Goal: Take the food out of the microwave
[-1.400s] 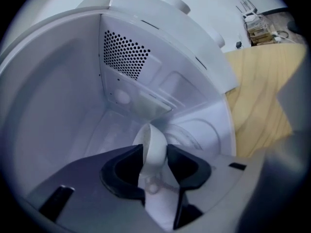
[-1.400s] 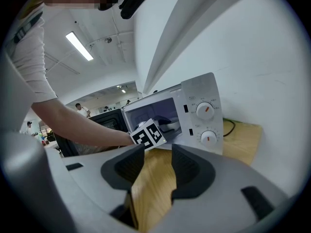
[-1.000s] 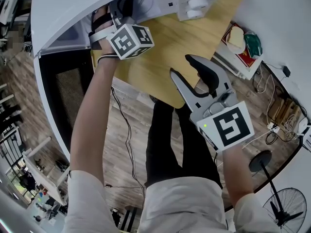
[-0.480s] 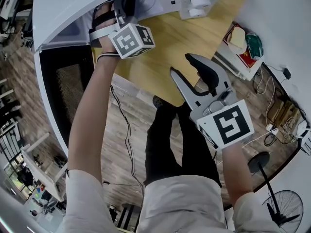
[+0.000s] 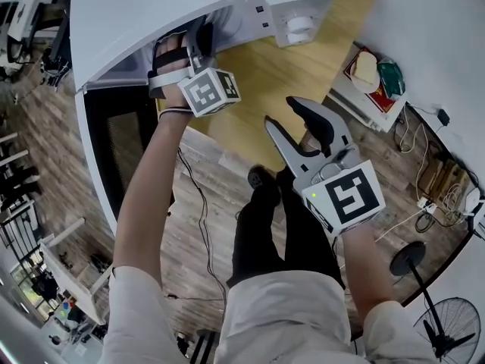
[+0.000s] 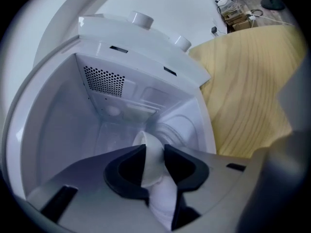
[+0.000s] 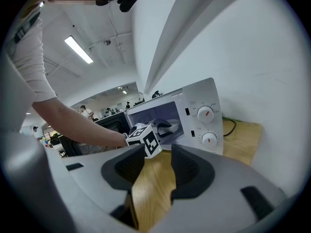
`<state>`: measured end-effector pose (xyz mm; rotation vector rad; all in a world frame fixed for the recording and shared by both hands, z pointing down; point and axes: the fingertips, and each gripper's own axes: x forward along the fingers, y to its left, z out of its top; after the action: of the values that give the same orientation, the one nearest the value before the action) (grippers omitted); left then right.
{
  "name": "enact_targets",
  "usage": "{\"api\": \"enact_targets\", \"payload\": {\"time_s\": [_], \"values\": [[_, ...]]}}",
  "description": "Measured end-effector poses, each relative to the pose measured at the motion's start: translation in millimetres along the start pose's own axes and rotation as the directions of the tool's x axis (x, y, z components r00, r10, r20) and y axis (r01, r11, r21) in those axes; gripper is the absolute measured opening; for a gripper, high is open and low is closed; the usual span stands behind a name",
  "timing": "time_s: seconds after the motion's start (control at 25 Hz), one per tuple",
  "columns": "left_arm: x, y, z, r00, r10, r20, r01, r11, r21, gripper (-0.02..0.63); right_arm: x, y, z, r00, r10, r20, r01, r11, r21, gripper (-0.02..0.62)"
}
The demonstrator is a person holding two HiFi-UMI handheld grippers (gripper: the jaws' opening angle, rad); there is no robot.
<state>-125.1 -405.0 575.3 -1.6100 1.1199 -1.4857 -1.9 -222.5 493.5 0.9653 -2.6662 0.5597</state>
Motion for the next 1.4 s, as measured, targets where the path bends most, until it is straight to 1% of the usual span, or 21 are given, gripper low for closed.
{"api": "enact_targets", "payload": {"time_s": [0.08,0.2,0.44,0.76,0.88,1.16,1.4], "values": [[-7,0,1,1.000,-0.005,0.001,0.005,1.000,0.010,0.117,-4,1,4,1.000,-0.007,0.002,0.007,1.000,0.001,0.153],[-18,-1,7,1.000,-0.016,0.014,0.016,1.000,-0.002,0.115,-11,4,9,1.000,-0.019,0.001,0.019,1.000,0.004,0.152],[-45,-1,18,0.998,-0.033,0.049,0.031,0.999,0.038,0.114,-24,12,22,0.998,-0.058,0.004,0.058,0.998,0.011,0.149],[-80,-1,29,0.996,-0.048,0.072,0.048,0.999,0.005,0.112,-47,25,38,0.993,-0.115,0.003,0.115,0.993,0.016,0.147],[-94,0,33,0.995,-0.048,0.085,0.048,0.999,0.005,0.112,-55,31,40,0.991,-0.132,0.004,0.132,0.991,0.016,0.147],[-141,10,47,0.990,-0.046,0.135,0.045,0.999,0.006,0.112,-77,48,52,0.985,-0.169,0.016,0.169,0.986,0.009,0.144],[-193,17,60,0.979,-0.057,0.194,0.051,0.998,0.036,0.110,-97,67,63,0.980,-0.195,0.033,0.195,0.981,-0.013,0.143]]}}
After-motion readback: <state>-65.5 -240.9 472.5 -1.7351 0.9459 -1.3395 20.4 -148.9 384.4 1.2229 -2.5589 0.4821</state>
